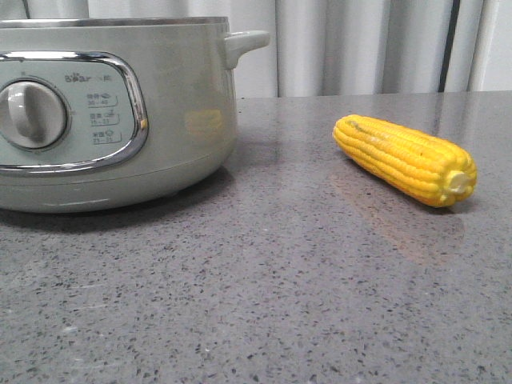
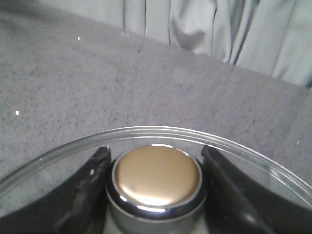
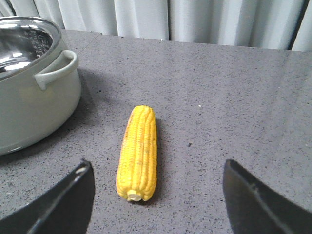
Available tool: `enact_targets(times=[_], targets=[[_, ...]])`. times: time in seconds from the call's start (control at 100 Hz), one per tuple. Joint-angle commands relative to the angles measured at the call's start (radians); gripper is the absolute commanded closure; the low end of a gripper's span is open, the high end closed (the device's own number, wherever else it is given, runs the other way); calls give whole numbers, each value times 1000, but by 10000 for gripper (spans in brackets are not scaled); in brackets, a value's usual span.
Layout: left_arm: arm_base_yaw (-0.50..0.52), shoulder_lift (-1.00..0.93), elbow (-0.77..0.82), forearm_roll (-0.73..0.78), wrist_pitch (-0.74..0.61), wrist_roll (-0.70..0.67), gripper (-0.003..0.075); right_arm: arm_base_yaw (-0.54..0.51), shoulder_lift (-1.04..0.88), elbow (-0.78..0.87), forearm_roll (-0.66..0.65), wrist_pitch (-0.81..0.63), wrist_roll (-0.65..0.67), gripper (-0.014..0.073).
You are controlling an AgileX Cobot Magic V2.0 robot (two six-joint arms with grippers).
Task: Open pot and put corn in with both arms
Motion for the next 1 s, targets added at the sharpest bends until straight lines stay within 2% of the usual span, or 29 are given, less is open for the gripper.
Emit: enact_targets(times=[0.0,0.2,0.41,0.7,0.85,0.99], targets=[[-10,-4,3,-10,-216,-5,624,12,8,-33,-10,-70,-7,114],[-70,42,59,37,-307,-5,571,28,10,-33,-10,-84,-7,114],[-132,136,64,84,-379,-5,444,28,10,-33,-8,-91,-7,114],[-136,218,64,80,-387,-5,268,28,10,-33,-2,-69,-7,115],[-136,195,59,72,-385,-6,244,28,24,-35,34,-68,-7,115],[-176,73,45,37,-365,-9,248,28,128,-75,118,-23,-8,115]])
